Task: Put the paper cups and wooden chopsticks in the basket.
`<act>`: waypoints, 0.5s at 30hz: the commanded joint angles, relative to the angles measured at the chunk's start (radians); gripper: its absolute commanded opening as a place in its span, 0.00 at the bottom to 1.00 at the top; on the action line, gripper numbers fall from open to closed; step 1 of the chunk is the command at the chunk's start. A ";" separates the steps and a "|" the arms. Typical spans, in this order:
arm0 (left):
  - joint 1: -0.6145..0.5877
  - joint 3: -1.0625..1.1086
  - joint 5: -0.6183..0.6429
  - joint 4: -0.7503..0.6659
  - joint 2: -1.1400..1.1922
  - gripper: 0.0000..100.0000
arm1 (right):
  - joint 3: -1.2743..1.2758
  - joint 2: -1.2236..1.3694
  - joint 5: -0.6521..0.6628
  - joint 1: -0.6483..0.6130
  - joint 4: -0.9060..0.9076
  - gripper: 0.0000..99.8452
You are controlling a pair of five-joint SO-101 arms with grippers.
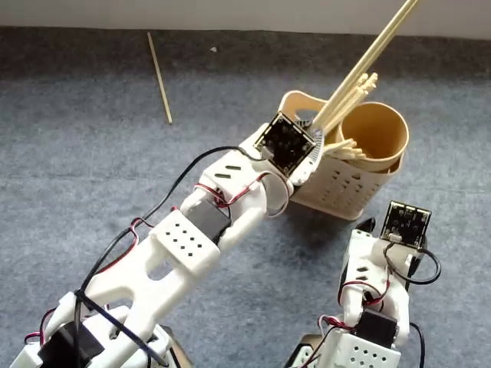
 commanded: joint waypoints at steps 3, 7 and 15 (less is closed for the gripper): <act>-0.013 0.008 -0.006 -0.012 -0.030 0.09 | 0.027 -0.012 -0.005 0.010 -0.021 0.32; -0.008 0.010 0.032 -0.009 -0.030 0.16 | 0.027 -0.012 -0.005 0.010 -0.021 0.32; -0.012 0.008 0.044 -0.009 -0.030 0.17 | 0.027 -0.012 -0.005 0.010 -0.021 0.32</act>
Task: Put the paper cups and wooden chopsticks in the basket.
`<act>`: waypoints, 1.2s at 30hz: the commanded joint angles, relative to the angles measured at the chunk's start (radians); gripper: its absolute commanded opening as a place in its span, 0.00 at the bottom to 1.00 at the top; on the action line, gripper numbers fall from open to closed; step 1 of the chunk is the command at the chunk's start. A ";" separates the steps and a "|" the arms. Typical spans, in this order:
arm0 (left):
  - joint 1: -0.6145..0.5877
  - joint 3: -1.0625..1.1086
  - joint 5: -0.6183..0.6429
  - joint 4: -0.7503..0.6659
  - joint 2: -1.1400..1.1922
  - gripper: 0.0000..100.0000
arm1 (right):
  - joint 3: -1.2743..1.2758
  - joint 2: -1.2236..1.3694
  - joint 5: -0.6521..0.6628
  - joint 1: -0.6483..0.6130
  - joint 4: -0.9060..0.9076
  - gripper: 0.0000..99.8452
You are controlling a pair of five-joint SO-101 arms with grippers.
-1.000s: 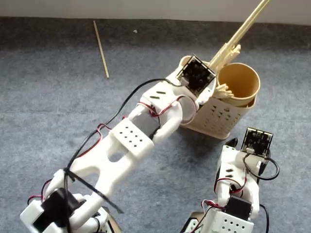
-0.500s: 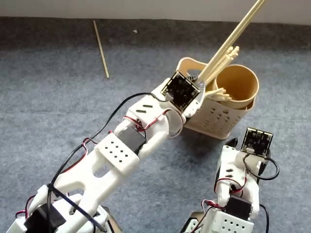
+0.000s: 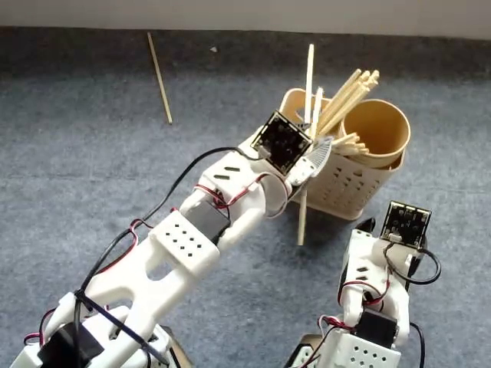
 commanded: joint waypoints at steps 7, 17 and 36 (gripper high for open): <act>-0.012 -0.004 0.008 -0.003 -0.027 0.17 | 0.027 -0.012 -0.005 0.010 -0.021 0.32; -0.108 -0.047 0.003 0.000 -0.039 0.11 | 0.027 -0.012 -0.005 0.012 -0.021 0.32; -0.449 -0.906 -0.028 0.589 -0.101 0.11 | 0.033 -0.012 -0.005 0.010 -0.019 0.32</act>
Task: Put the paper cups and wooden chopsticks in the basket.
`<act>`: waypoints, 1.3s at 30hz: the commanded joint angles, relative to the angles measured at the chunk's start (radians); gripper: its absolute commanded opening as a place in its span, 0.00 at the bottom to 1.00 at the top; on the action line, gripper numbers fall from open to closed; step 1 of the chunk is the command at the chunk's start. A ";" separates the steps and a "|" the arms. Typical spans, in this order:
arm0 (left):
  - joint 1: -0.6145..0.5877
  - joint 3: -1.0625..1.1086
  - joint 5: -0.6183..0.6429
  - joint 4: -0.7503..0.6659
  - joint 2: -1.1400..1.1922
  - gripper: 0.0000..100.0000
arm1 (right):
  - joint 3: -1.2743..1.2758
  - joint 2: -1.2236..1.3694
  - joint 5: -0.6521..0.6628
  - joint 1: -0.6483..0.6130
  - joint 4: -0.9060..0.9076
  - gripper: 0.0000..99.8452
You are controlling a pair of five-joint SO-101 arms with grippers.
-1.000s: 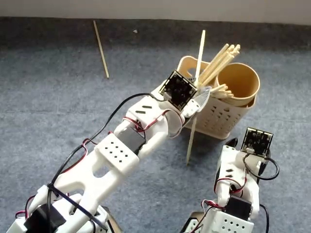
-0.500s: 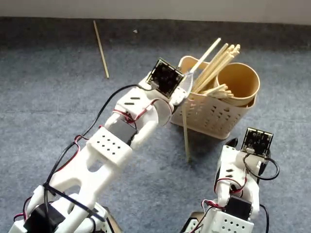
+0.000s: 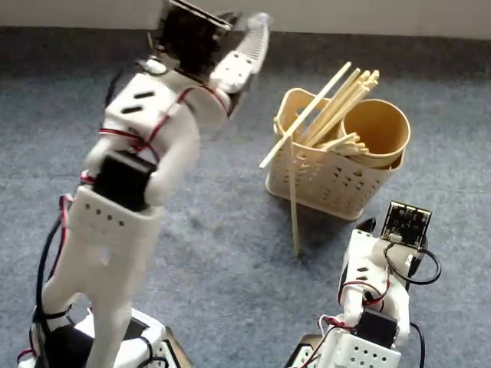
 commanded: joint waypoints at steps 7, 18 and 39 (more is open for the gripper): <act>-0.519 -0.137 0.157 0.368 -0.173 0.11 | -0.013 -0.007 -0.005 -0.016 0.001 0.32; -0.516 0.696 0.199 0.466 -0.213 0.12 | -0.325 0.085 0.173 -0.495 0.292 0.32; -0.556 0.969 0.199 0.086 -0.213 0.12 | -0.058 0.314 0.089 -0.739 -0.269 0.28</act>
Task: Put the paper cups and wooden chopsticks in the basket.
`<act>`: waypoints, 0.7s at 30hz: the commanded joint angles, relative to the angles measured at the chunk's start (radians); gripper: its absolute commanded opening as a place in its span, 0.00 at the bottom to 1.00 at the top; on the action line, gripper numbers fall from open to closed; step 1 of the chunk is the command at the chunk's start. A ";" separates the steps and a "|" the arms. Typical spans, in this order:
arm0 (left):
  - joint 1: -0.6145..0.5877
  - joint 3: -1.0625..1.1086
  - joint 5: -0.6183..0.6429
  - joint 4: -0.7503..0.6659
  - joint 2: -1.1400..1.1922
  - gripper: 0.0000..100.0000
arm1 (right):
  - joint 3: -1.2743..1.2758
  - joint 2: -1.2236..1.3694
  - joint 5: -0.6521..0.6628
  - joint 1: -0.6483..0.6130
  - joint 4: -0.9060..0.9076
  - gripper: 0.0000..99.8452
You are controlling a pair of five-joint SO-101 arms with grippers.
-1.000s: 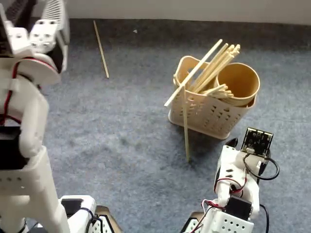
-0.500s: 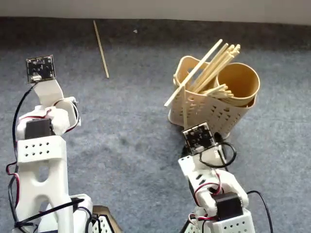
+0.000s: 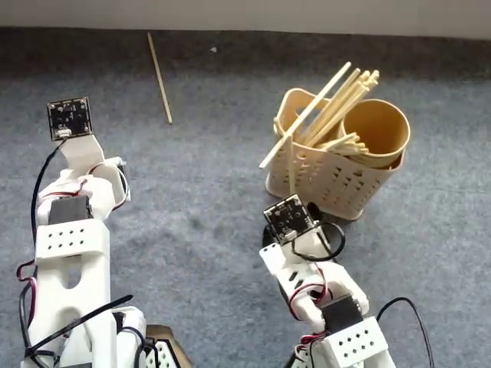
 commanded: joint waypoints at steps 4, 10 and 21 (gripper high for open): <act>0.045 0.004 0.005 -0.012 -0.008 0.11 | 0.070 0.007 0.009 0.053 -0.214 0.08; 0.081 0.027 0.003 -0.015 -0.015 0.11 | 0.102 0.002 0.011 0.151 -0.255 0.01; 0.079 0.084 0.002 -0.130 -0.007 0.11 | -0.165 0.001 0.006 0.170 0.007 0.00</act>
